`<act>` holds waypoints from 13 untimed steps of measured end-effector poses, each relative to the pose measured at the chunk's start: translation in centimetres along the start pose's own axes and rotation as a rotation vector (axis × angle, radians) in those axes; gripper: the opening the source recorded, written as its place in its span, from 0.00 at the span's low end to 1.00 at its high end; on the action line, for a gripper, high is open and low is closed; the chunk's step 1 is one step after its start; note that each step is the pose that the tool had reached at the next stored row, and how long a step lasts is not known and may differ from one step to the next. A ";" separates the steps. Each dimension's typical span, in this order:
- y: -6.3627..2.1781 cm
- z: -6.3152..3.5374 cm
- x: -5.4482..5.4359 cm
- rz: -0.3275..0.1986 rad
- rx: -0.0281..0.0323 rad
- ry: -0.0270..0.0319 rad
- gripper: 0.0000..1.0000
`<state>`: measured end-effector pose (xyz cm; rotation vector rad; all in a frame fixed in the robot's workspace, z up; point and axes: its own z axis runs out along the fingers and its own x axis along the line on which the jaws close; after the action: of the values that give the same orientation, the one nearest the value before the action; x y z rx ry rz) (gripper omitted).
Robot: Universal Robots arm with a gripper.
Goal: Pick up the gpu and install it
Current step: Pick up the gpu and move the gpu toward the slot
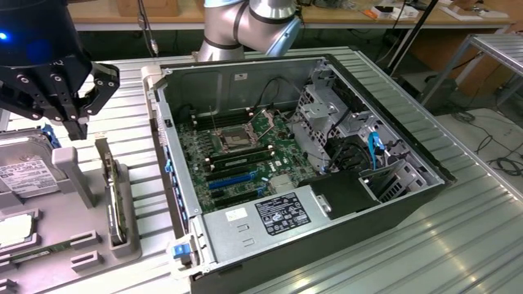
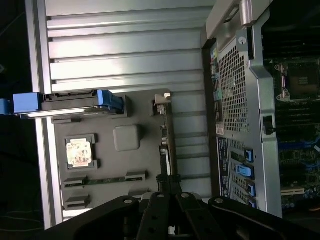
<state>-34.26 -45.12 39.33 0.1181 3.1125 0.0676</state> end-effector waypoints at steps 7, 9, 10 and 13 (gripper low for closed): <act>-0.02 0.00 0.0 0.000 0.0000 0.0000 0.11; -0.02 0.00 0.0 0.000 -0.0001 0.0000 0.11; -0.02 0.00 0.0 0.000 0.0000 0.0000 0.17; -0.02 0.00 0.0 0.000 0.0000 0.0000 0.24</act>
<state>-34.26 -45.14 39.33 0.1180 3.1125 0.0676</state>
